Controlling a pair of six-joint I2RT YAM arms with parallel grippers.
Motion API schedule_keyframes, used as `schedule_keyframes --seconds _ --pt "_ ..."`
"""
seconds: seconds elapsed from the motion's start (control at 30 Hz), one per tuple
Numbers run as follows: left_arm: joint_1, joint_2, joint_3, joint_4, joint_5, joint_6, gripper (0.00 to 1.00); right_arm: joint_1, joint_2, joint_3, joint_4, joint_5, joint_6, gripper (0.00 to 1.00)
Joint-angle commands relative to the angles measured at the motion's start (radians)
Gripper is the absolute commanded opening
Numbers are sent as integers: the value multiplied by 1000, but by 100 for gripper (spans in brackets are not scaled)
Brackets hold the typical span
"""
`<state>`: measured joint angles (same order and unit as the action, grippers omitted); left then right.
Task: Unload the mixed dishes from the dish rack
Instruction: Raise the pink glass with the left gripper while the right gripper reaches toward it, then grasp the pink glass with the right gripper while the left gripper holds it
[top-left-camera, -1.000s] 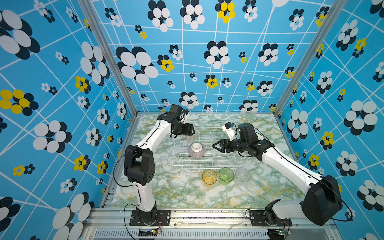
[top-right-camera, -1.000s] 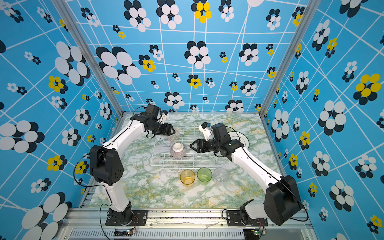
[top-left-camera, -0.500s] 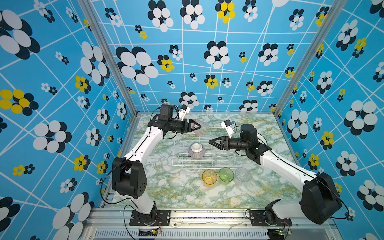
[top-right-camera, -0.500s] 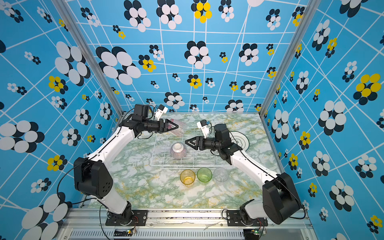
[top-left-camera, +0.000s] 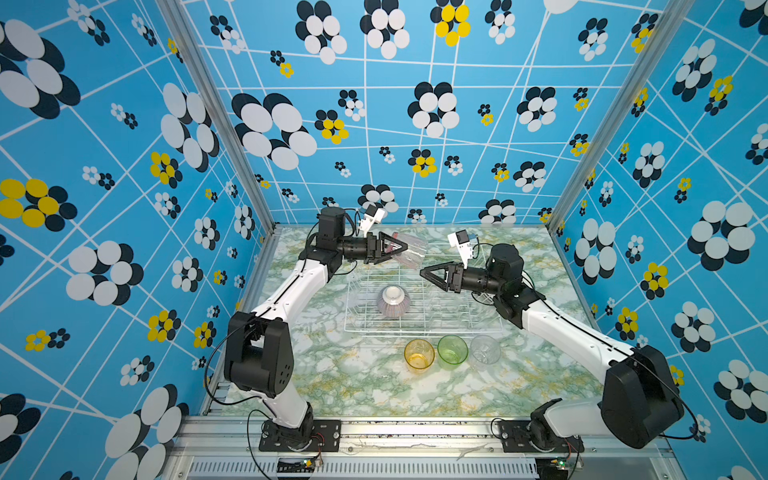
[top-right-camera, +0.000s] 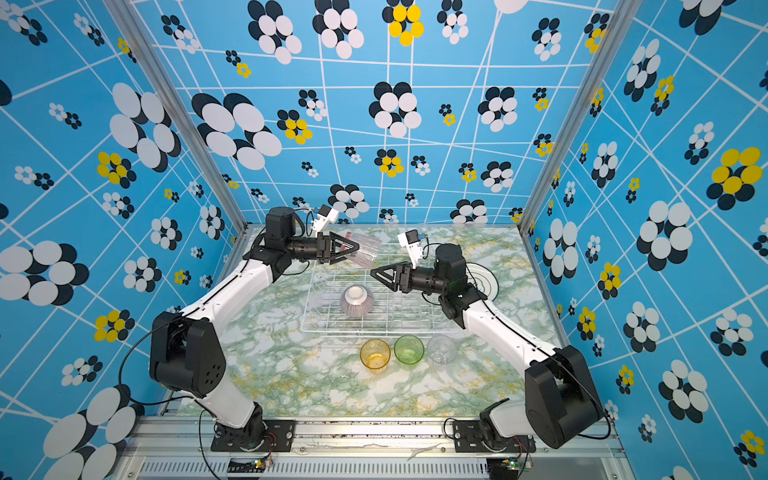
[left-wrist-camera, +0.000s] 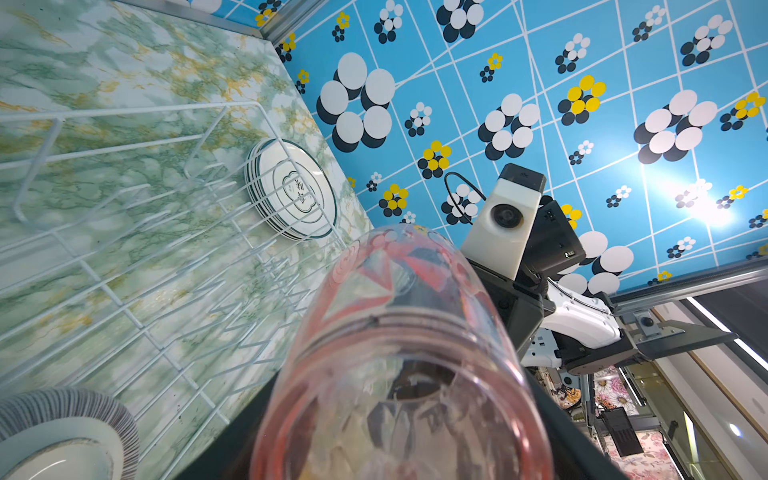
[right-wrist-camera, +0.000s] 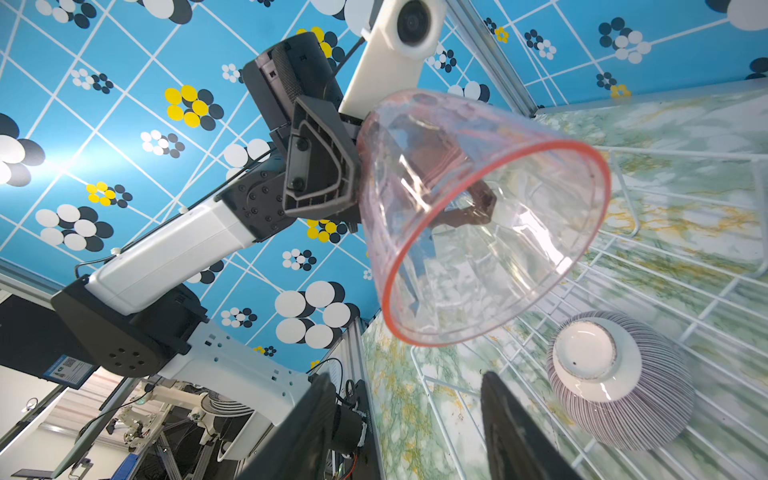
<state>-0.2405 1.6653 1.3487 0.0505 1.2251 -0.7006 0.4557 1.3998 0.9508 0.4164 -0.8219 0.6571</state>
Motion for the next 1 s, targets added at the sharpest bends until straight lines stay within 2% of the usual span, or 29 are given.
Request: schedule_keyframes --seconds 0.0,0.23,0.5,0.63,0.7,0.77,0.87,0.97 --pt "-15 -23 -28 117 55 -65 60 -3 12 53 94 -34 33 57" --pt "-45 13 -29 226 72 -144 60 -3 64 91 201 -47 106 47" --pt "-66 60 -39 416 102 -282 60 -3 118 119 314 -42 189 30" --pt "-65 68 -50 475 106 -325 60 -3 125 130 322 -43 197 15" --pt "-66 70 -51 476 106 -326 60 -3 122 128 316 -38 196 3" --pt "-66 70 -51 473 106 -327 60 -5 116 125 304 -25 189 0" --pt "-65 68 -52 471 104 -329 65 -5 105 118 293 -15 177 0" --pt "-64 57 -58 449 85 -312 79 -5 100 121 277 -27 170 0"
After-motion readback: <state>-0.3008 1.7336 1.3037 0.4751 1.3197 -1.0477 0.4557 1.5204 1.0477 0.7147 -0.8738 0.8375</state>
